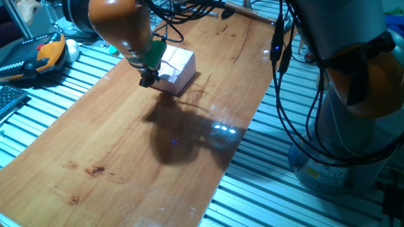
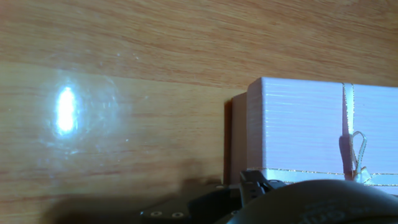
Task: Slide the outer casing onto the gift box
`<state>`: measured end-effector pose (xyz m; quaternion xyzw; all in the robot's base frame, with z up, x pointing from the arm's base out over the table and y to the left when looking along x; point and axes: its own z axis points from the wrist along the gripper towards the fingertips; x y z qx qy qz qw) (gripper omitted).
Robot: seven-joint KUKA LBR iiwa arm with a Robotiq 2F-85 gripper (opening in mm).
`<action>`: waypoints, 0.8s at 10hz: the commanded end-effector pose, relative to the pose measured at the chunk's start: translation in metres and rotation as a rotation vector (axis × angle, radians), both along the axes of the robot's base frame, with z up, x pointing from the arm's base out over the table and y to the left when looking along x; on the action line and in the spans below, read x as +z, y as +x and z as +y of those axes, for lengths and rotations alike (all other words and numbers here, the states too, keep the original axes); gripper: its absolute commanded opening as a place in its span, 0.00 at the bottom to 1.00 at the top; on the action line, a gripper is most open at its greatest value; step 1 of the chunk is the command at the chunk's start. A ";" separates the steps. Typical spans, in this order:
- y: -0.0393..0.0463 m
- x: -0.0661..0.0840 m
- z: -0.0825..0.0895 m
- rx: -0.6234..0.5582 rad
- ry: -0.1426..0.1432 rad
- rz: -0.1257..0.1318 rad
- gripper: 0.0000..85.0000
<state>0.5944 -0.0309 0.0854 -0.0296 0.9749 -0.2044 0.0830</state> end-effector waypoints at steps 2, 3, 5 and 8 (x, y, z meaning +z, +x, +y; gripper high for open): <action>-0.0007 0.002 0.000 0.000 -0.004 0.000 0.00; -0.0009 0.002 0.000 0.000 -0.009 0.000 0.00; -0.0008 0.003 0.000 -0.002 -0.007 0.001 0.00; 0.0018 -0.001 0.002 -0.010 0.000 0.001 0.00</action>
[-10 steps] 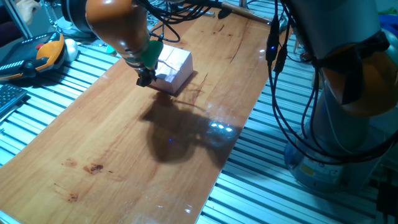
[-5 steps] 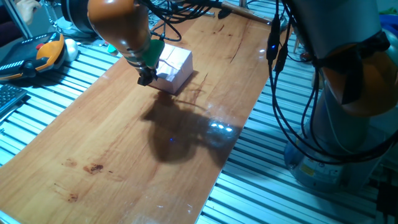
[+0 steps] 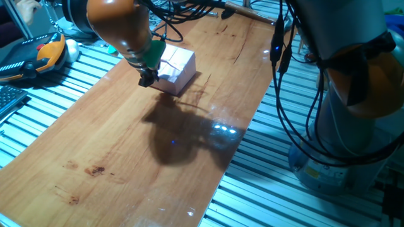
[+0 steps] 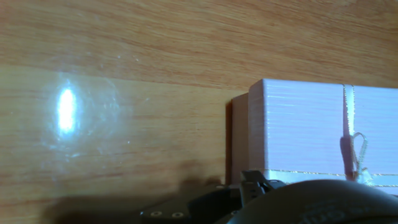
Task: Slide the outer casing onto the gift box
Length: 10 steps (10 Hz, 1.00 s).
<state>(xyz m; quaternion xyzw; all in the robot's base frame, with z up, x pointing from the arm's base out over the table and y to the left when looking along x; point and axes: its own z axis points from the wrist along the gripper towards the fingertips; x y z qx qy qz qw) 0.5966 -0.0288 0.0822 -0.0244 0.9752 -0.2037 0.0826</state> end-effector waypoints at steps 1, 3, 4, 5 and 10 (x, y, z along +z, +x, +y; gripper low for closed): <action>0.0004 -0.004 -0.001 0.000 0.003 -0.005 0.00; 0.0002 -0.009 -0.003 -0.002 -0.005 -0.012 0.00; -0.0002 -0.007 -0.004 -0.001 -0.009 -0.012 0.00; -0.0005 -0.003 -0.006 0.004 -0.020 -0.010 0.00; -0.0018 0.001 -0.009 0.006 -0.031 -0.011 0.00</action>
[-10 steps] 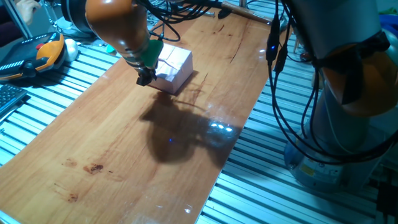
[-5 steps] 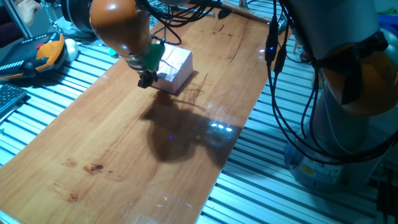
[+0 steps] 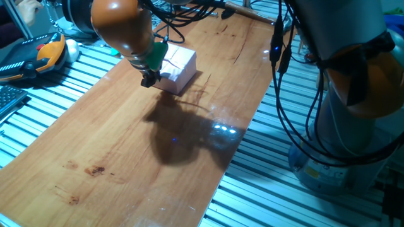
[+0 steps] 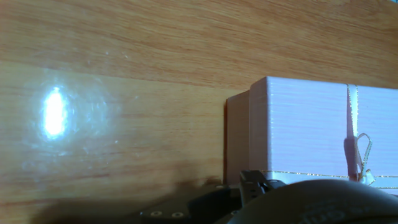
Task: Slide the outer casing onto the gift box
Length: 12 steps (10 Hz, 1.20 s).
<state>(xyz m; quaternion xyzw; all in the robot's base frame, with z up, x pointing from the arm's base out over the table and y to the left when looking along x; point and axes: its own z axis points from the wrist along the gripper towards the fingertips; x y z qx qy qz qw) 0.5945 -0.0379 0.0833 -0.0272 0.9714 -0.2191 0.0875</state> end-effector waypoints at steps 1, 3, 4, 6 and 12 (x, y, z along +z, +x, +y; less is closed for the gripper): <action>-0.0003 0.002 0.000 0.000 -0.001 0.000 0.00; -0.0003 0.003 0.000 0.001 -0.004 0.003 0.00; -0.0001 0.004 0.000 0.002 -0.004 0.003 0.00; -0.0003 0.008 -0.001 0.005 -0.007 0.007 0.00; 0.0002 0.009 0.001 0.006 0.000 0.017 0.00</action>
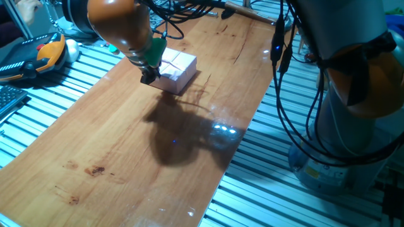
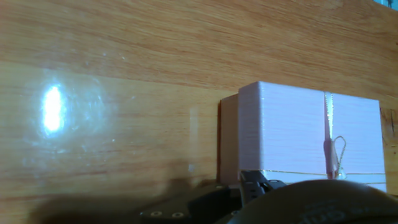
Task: Slide the outer casing onto the gift box
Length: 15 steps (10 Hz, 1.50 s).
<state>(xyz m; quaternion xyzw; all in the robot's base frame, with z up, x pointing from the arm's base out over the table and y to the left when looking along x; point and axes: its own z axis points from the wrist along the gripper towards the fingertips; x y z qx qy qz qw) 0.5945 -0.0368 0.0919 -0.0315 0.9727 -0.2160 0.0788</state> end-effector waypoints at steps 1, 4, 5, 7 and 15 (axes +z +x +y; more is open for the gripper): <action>0.0000 0.000 0.001 -0.001 0.010 0.002 0.00; -0.0019 0.015 0.003 -0.056 0.158 0.036 0.00; -0.0029 0.024 0.009 -0.066 0.168 0.047 0.00; -0.0037 0.042 0.016 -0.080 0.238 0.067 0.00; -0.0173 0.098 0.045 -0.056 0.347 0.098 0.00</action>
